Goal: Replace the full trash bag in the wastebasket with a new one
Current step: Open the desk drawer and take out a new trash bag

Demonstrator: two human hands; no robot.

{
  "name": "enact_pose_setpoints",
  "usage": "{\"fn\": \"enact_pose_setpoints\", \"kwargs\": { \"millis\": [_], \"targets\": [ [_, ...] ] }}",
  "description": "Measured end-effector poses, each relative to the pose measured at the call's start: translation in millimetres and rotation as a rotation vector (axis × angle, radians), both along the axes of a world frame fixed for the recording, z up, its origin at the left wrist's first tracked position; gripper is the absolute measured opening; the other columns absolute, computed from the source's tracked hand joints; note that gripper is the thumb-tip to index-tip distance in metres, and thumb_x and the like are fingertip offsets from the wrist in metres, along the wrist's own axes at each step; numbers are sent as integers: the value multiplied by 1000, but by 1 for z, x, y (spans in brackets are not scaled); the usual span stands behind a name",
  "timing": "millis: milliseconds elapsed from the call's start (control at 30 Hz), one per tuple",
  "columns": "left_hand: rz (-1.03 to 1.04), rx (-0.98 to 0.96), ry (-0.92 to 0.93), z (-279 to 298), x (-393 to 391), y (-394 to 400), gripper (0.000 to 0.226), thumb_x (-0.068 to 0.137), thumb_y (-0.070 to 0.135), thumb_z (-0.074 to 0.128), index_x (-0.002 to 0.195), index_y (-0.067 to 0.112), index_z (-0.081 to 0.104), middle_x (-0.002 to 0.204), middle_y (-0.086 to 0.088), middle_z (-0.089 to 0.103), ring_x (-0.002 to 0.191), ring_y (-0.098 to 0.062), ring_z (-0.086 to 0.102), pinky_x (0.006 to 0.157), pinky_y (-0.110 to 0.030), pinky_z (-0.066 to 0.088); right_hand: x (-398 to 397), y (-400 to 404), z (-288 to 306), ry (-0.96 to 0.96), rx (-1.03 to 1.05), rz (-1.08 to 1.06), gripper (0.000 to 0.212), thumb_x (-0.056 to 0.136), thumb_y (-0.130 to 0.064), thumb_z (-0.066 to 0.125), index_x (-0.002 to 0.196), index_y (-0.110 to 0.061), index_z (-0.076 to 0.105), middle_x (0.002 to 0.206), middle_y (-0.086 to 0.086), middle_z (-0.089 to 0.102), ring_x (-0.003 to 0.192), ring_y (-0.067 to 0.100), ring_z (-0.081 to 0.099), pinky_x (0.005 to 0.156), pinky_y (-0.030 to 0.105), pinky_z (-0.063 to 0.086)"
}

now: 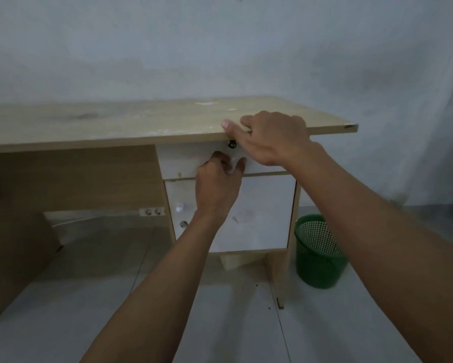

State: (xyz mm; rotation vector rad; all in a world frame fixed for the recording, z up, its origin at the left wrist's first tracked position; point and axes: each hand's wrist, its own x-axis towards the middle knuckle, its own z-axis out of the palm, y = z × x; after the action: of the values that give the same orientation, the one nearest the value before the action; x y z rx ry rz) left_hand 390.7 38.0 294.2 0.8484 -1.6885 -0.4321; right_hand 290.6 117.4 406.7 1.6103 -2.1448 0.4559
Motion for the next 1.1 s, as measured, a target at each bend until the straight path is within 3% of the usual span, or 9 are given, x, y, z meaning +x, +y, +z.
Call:
{"fn": "enact_pose_setpoints", "kwargs": {
  "millis": [133,233,400,533,667,900,1100],
  "targets": [
    [9,-15,22,11,-4,4,22,94,33,71,101,13,75,82,-2,77,72,-21,69,63,-29,50,2,2,3,1,29,-3,94,86,-87,0,119,-27,65,114,7,68,106,34,62,95,56,44],
    [31,-5,13,13,-6,7,17,94,23,67,86,10,74,73,-5,74,66,-24,64,60,-27,36,2,4,3,-5,44,6,94,87,-86,0,121,-26,64,117,8,68,107,34,62,96,57,44],
    [21,64,99,13,-7,14,12,89,19,72,88,9,77,76,-2,75,68,-19,67,63,-29,50,1,3,0,-8,45,28,89,89,-84,2,115,-25,63,118,6,67,107,33,61,95,55,43],
    [2,26,141,10,-3,22,10,84,17,75,80,9,74,70,2,71,63,-16,64,60,-25,43,-2,0,-1,-10,33,39,90,88,-85,2,115,-24,63,119,6,67,110,33,61,93,53,40],
    [2,5,154,7,2,29,11,83,18,75,76,10,72,67,2,70,61,-17,65,59,-29,48,-4,-3,-2,-1,23,29,93,87,-86,2,120,-26,66,121,6,68,110,33,61,84,49,33],
    [-7,1,178,2,13,51,16,84,16,75,70,11,68,60,3,67,56,-18,65,53,-34,50,-2,1,3,-21,73,23,96,88,-86,2,131,-25,62,131,7,66,116,33,60,88,50,36],
    [-4,13,210,-6,19,70,17,85,17,78,71,12,69,61,6,66,57,-12,65,54,-28,50,-1,5,10,-57,157,17,100,85,-88,2,143,-26,54,143,7,59,124,32,57,97,51,41]
  ]
}}
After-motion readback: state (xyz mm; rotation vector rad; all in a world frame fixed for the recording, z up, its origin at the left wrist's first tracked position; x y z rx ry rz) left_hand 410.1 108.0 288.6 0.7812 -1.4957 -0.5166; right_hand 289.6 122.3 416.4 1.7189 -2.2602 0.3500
